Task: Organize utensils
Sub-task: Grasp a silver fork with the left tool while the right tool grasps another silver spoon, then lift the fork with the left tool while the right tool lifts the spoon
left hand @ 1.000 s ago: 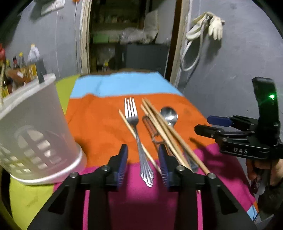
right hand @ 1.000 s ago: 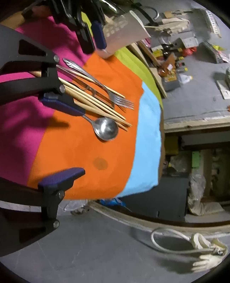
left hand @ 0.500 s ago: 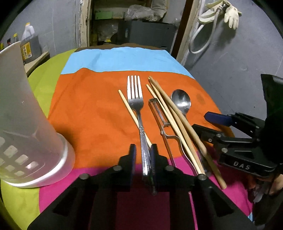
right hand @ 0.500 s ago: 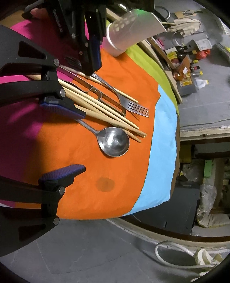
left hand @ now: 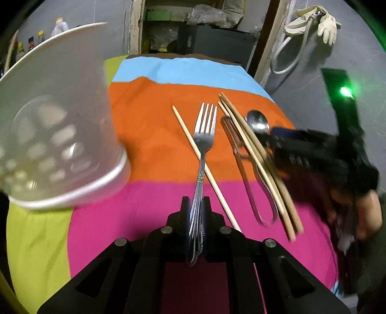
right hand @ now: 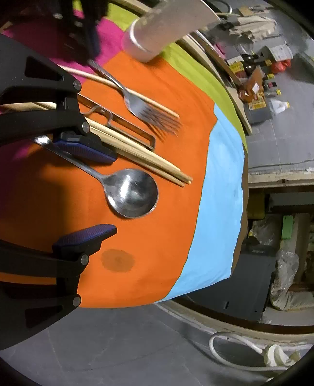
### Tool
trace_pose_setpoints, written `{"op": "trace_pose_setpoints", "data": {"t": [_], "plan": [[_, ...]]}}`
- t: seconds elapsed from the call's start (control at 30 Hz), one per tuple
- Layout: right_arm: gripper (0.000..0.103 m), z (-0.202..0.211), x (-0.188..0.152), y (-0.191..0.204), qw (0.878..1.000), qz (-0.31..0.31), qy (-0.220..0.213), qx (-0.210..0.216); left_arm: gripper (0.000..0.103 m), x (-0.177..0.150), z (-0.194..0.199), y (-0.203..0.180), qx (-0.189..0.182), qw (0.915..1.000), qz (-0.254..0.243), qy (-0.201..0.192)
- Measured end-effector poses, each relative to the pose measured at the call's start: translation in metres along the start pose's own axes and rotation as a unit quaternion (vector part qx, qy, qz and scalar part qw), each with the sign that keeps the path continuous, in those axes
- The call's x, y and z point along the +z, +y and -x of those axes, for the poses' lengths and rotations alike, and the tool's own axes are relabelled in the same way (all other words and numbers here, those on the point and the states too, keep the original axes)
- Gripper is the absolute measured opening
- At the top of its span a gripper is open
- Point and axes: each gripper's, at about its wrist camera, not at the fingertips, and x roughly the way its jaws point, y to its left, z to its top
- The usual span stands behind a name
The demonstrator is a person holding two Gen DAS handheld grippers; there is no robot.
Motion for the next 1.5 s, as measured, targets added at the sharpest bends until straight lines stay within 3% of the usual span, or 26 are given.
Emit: {"op": "trace_pose_setpoints", "data": {"t": [0.13,0.27,0.7,1.0,1.17,1.37,1.4,1.47,1.5], "plan": [[0.037,-0.001,0.004,-0.005,1.000,-0.010,0.001,0.014,0.007,-0.011,0.012,-0.004,-0.007,0.9998,-0.013,0.016],[0.021,0.000,0.002,-0.010,1.000,-0.018,-0.002,0.025,0.007,-0.010,0.015,-0.011,0.014,0.9992,-0.036,0.014],[0.020,0.004,-0.003,-0.019,0.998,-0.028,-0.006,0.048,0.008,0.015,-0.020,-0.024,0.019,0.9946,-0.093,0.042],[0.020,0.001,0.000,-0.024,0.997,-0.033,-0.002,0.063,0.004,0.031,-0.031,-0.019,-0.001,0.9954,-0.076,0.058],[0.025,-0.005,0.008,-0.033,0.994,-0.058,0.004,0.097,0.004,0.025,-0.023,-0.012,-0.021,0.9974,-0.049,0.049],[0.026,-0.009,0.011,-0.040,0.989,-0.081,0.003,0.124,0.004,0.009,-0.004,-0.012,-0.016,0.9993,-0.028,0.021],[0.025,-0.010,0.011,-0.043,0.988,-0.090,0.002,0.129,0.004,0.006,-0.001,-0.012,-0.014,0.9994,-0.029,0.015],[0.009,-0.011,0.010,-0.049,0.986,-0.107,0.003,0.126,0.004,0.002,0.002,-0.013,-0.015,0.9994,-0.030,0.010],[0.008,-0.011,0.009,-0.052,0.984,-0.117,0.001,0.134,0.004,0.002,0.003,-0.014,-0.017,0.9993,-0.032,0.010]]}}
